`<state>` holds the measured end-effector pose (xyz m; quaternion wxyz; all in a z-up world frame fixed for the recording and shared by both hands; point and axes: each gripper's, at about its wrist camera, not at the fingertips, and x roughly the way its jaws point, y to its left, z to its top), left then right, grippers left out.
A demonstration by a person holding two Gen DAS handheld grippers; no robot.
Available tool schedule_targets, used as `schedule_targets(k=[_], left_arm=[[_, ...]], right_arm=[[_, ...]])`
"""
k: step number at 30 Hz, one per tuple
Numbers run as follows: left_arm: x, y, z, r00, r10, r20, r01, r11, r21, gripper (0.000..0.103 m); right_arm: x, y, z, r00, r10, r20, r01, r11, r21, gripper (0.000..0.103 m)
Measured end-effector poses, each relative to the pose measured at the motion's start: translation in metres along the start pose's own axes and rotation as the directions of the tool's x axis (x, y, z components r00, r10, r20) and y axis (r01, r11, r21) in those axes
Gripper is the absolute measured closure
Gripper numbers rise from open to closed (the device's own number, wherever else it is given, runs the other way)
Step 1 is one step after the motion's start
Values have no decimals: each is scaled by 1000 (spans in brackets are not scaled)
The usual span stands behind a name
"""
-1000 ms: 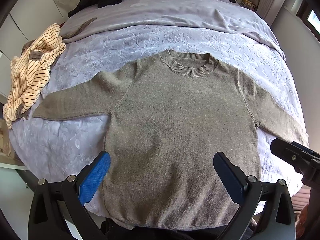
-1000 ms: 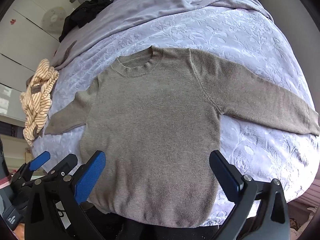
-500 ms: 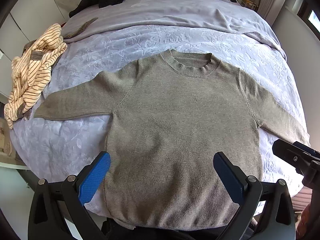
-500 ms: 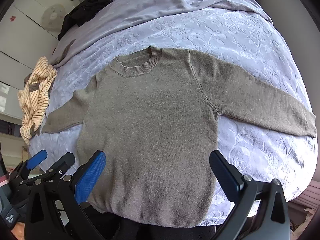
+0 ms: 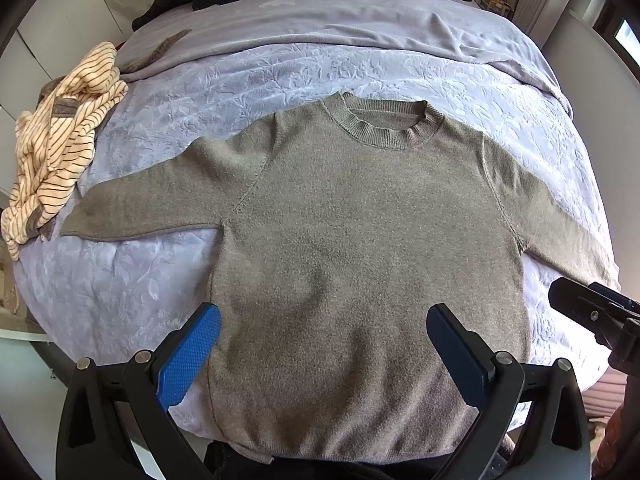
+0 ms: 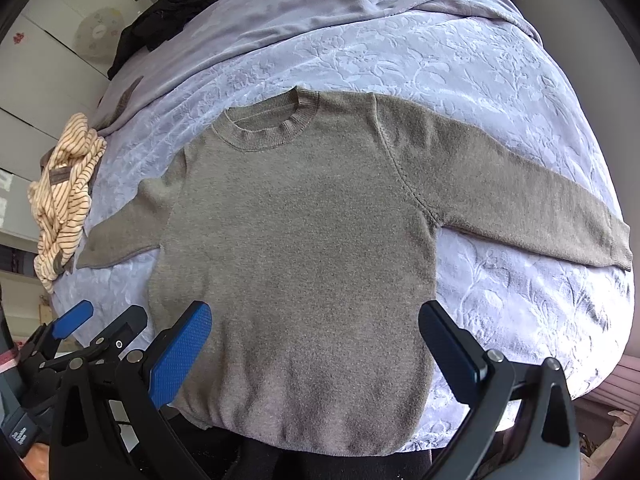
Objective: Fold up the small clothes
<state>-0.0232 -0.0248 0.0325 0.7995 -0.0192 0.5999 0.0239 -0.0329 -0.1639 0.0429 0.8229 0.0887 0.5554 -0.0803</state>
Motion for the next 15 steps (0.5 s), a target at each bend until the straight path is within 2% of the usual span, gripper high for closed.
schedule_targets(k=[8, 15], left_arm=[[21, 21, 12, 998, -57, -9, 57, 998, 10, 0], [50, 33, 16, 993, -94, -68, 99, 992, 72, 0]], right_arm=[[13, 18, 2, 1000, -19, 24, 19, 1000, 24, 0], [34, 30, 4, 998, -59, 5, 58, 994, 89, 0]])
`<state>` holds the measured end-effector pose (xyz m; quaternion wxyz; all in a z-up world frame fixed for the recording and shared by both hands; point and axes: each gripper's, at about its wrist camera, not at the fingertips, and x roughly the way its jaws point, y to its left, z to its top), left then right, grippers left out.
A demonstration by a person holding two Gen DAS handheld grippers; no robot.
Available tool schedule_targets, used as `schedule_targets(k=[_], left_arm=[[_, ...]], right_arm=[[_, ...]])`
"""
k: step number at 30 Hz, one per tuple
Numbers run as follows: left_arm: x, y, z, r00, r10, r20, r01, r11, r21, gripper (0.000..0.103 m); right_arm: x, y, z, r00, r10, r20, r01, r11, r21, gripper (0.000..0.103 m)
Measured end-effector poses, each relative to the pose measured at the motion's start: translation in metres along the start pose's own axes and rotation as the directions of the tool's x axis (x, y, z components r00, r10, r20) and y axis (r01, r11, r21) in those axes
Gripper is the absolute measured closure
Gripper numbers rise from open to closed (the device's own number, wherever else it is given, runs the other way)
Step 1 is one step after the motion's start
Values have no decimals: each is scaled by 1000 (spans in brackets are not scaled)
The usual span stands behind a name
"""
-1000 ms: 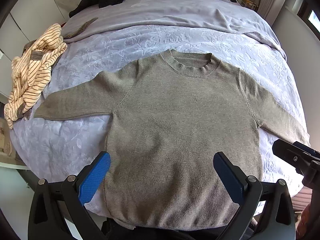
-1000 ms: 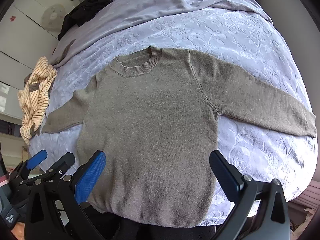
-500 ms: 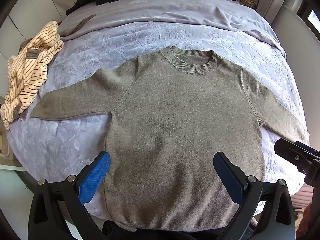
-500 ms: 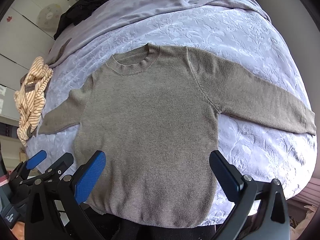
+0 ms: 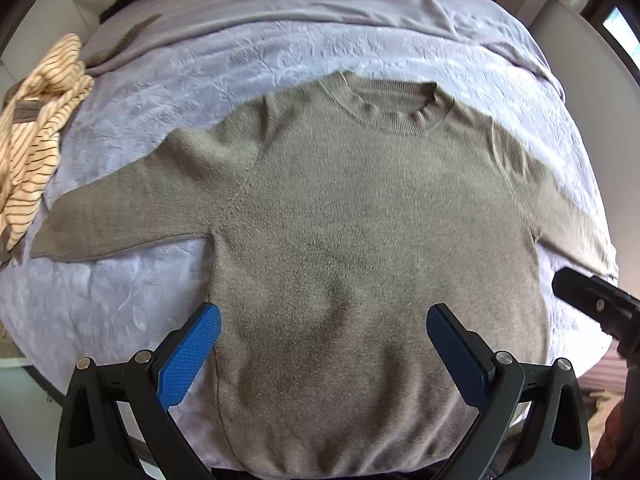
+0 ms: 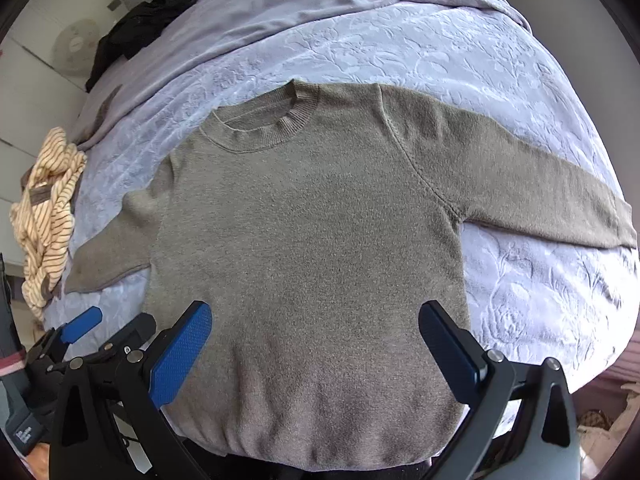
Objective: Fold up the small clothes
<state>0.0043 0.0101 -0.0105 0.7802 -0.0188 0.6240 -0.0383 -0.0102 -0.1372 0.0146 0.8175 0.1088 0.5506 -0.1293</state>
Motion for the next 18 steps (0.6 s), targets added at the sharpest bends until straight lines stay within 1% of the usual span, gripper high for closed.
schedule_targets(k=[3, 7, 14, 18], left_arm=[[4, 4, 0, 1000, -15, -7, 15, 999, 34, 0], [6, 14, 3, 999, -33, -10, 34, 998, 49, 0], [4, 32, 8, 999, -53, -1, 53, 998, 39, 0], [5, 46, 9, 998, -61, 2, 61, 998, 11, 0]], right_arm=[[3, 5, -1, 1000, -9, 4, 9, 999, 33, 0], [4, 14, -3, 1000, -21, 12, 20, 998, 54, 0], [7, 36, -1, 999, -34, 12, 33, 998, 51, 0], [10, 55, 2, 1000, -28, 11, 28, 999, 23, 0]])
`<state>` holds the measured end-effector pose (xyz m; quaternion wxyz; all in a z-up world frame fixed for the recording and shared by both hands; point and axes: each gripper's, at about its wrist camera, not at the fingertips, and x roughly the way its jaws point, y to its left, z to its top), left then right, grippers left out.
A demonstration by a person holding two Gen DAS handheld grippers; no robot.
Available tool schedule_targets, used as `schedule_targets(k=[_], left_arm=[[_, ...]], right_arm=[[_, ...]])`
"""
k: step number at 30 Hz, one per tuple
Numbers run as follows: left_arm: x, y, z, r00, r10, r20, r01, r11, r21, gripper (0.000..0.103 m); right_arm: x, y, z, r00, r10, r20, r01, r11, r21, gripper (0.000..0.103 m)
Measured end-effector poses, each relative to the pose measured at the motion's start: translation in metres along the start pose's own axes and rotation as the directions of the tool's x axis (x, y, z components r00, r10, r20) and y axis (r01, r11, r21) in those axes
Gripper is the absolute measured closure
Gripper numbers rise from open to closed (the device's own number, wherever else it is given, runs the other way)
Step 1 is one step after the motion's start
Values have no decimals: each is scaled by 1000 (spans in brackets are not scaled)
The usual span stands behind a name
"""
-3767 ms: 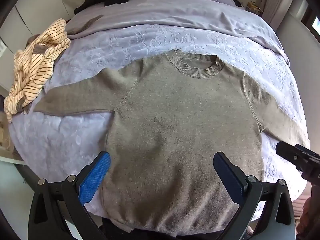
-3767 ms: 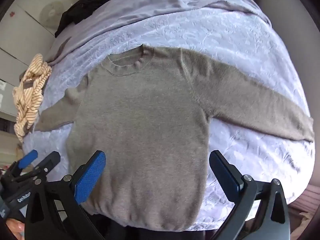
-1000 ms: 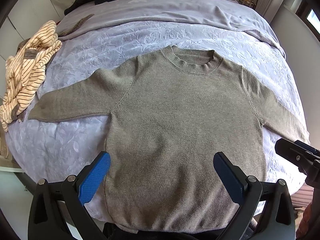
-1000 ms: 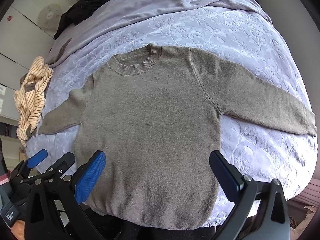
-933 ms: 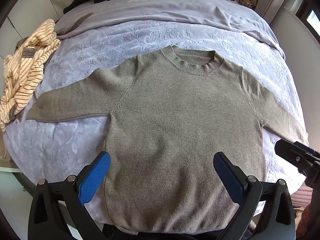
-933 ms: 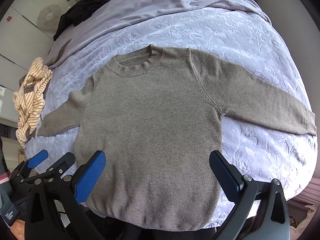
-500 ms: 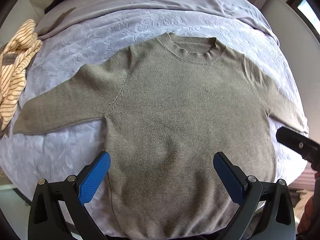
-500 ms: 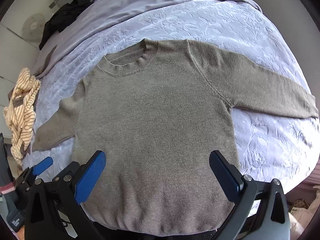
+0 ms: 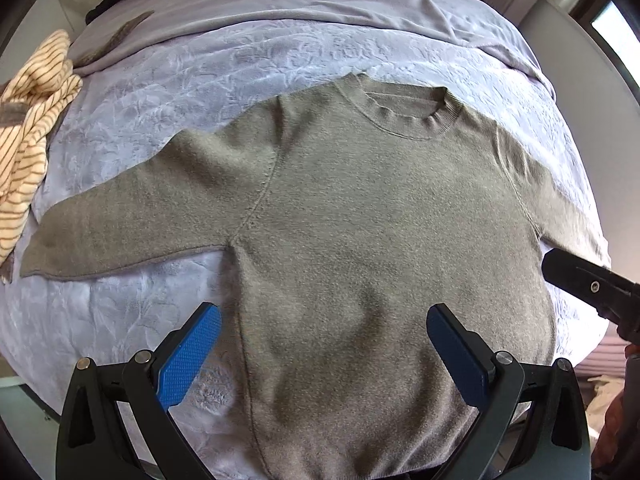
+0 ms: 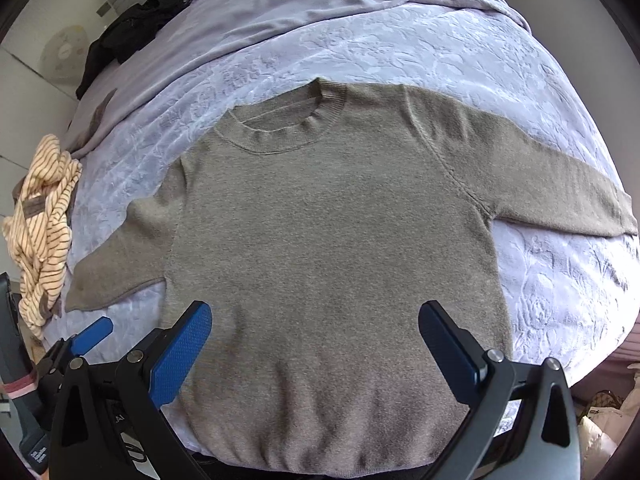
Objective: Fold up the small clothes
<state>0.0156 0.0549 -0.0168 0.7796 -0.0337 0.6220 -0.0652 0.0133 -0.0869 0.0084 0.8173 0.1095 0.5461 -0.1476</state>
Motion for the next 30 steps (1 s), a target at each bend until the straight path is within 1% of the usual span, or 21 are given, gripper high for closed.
schedule_targets(k=[7, 9, 11, 12, 13, 14, 16, 17, 18, 19, 20, 21, 22, 23, 25, 27, 28, 30], left_arm=[[3, 28, -2, 1000, -14, 8, 15, 998, -63, 0], [4, 40, -3, 999, -34, 21, 35, 996, -83, 0], [5, 59, -3, 996, -77, 42, 82, 989, -120, 0], [6, 76, -4, 992, -106, 62, 114, 981, -157, 0], [7, 86, -3, 990, -118, 76, 130, 975, -182, 0], [8, 107, -4, 986, -131, 102, 151, 962, -228, 0], [11, 142, -6, 981, -128, 145, 167, 941, -294, 0], [13, 168, -8, 978, -114, 178, 169, 925, -339, 0], [14, 186, -11, 975, -98, 198, 167, 912, -374, 0], [18, 213, -16, 971, -82, 223, 173, 888, -427, 0], [21, 229, -19, 968, -82, 236, 186, 868, -461, 0], [27, 249, -24, 964, -90, 251, 209, 839, -502, 0], [33, 265, -30, 959, -104, 265, 236, 809, -538, 0], [42, 284, -36, 950, -134, 282, 280, 767, -578, 0], [59, 303, -42, 931, -194, 310, 353, 699, -621, 0], [78, 317, -45, 896, -267, 354, 441, 622, -647, 0], [86, 322, -44, 879, -290, 379, 476, 587, -655, 0], [95, 325, -41, 862, -293, 414, 506, 549, -665, 0]], right_arm=[[15, 32, 0, 1000, 7, -27, -9, 999, -53, 0], [20, 41, -1, 999, 11, -39, -14, 997, -71, 0], [23, 49, -3, 999, 13, -49, -17, 996, -86, 0], [25, 53, -4, 998, 15, -55, -20, 995, -94, 0], [27, 58, -5, 998, 17, -60, -23, 995, -101, 0], [29, 62, -6, 998, 20, -64, -27, 994, -107, 0], [32, 70, -9, 997, 27, -79, -37, 992, -122, 0], [34, 74, -10, 996, 29, -84, -40, 991, -130, 0], [36, 79, -12, 996, 29, -89, -42, 989, -139, 0], [38, 83, -14, 995, 30, -95, -44, 988, -148, 0], [40, 86, -15, 995, 31, -99, -46, 987, -154, 0], [42, 90, -17, 994, 32, -105, -49, 986, -161, 0], [45, 93, -19, 993, 30, -114, -49, 985, -168, 0], [47, 95, -21, 992, 29, -121, -50, 984, -173, 0], [53, 102, -24, 990, 25, -140, -51, 981, -185, 0], [59, 108, -28, 987, 19, -158, -50, 979, -199, 0], [62, 111, -30, 986, 15, -166, -50, 977, -208, 0], [66, 116, -34, 984, 7, -179, -48, 973, -226, 0]])
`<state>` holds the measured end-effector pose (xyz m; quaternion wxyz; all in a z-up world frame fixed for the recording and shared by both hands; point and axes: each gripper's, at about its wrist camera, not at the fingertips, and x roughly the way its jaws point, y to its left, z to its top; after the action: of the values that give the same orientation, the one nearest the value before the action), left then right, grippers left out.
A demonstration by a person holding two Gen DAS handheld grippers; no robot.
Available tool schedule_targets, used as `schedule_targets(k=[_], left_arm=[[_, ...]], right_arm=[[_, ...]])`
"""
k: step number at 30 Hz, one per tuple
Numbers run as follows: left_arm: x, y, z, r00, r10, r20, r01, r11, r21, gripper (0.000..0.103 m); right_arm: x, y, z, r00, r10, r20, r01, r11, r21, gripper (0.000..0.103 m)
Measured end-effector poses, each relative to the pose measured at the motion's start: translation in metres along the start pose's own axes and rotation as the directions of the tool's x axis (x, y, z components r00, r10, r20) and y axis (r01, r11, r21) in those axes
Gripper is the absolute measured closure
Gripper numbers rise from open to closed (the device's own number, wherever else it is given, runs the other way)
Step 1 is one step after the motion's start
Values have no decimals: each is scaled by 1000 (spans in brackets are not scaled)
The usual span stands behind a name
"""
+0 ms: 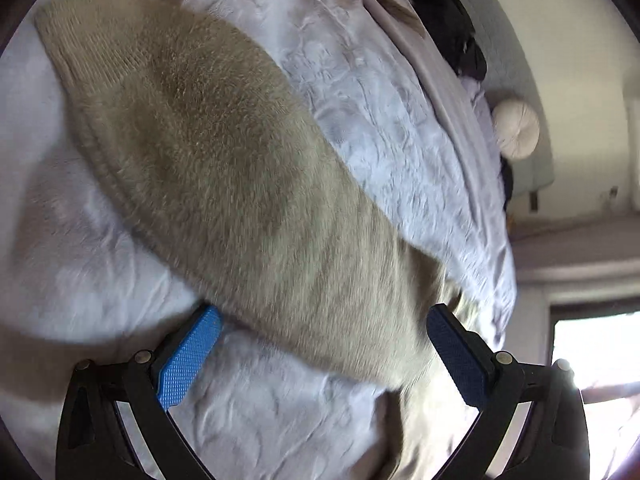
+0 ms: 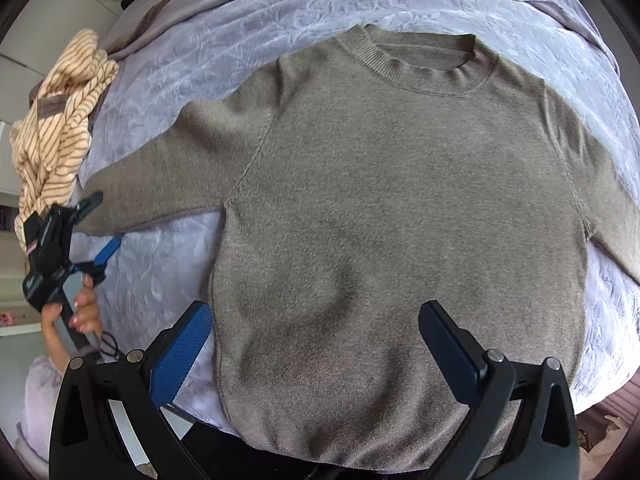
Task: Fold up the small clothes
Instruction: 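Grasp the sleeve cuff with the left tool and fold it across the chest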
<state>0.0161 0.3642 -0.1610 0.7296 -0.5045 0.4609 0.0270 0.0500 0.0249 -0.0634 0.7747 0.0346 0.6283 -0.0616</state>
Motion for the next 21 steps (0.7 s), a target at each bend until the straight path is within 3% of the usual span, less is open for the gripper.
schedule_targets(k=[5, 8, 10, 12, 14, 18, 21], left_arm=[[-3, -5, 10, 995, -69, 70, 71, 997, -23, 0], [-11, -3, 14, 991, -42, 124, 43, 999, -11, 3], [-12, 0, 19, 988, -11, 154, 16, 999, -31, 21], [-9, 2, 23, 987, 12, 159, -6, 999, -35, 64], [-7, 4, 25, 988, 11, 154, -11, 1000, -6, 92], [-15, -26, 17, 974, 64, 216, -89, 990, 109, 92], [-27, -70, 3, 965, 41, 261, -107, 964, 244, 92]], right_arm=[[5, 12, -1, 1000, 0, -15, 0, 1000, -28, 0], [5, 16, -1, 1000, 10, -10, -10, 999, -38, 0], [6, 18, -2, 1000, 17, -14, -18, 999, -44, 0], [7, 19, -4, 999, 29, -17, -30, 998, -49, 0], [7, 18, -6, 999, 45, -19, -46, 997, -56, 0], [5, 15, -9, 997, 77, -20, -78, 993, -89, 5], [3, 8, -8, 995, 97, -17, -99, 989, -107, 7]])
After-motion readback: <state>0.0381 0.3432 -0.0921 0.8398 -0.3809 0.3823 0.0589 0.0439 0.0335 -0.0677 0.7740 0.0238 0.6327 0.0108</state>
